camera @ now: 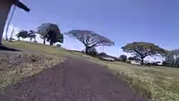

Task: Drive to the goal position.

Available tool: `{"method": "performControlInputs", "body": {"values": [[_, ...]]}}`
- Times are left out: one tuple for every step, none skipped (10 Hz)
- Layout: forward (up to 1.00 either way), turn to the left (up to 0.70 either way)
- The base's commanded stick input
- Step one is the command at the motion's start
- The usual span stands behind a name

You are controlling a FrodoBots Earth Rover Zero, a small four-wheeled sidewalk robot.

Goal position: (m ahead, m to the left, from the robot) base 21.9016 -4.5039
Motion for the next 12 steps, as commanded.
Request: {"method": "performControlInputs", "body": {"values": [[1.00, 0.00], [1.00, 0.00], [1.00, 0.00], [1.00, 0.00], [1.00, 0.00], [1.00, 0.00], [1.00, 0.00], [1.00, 0.00], [1.00, 0.00], [1.00, 0.01], [1.00, 0.00], [1.00, 0.00]]}}
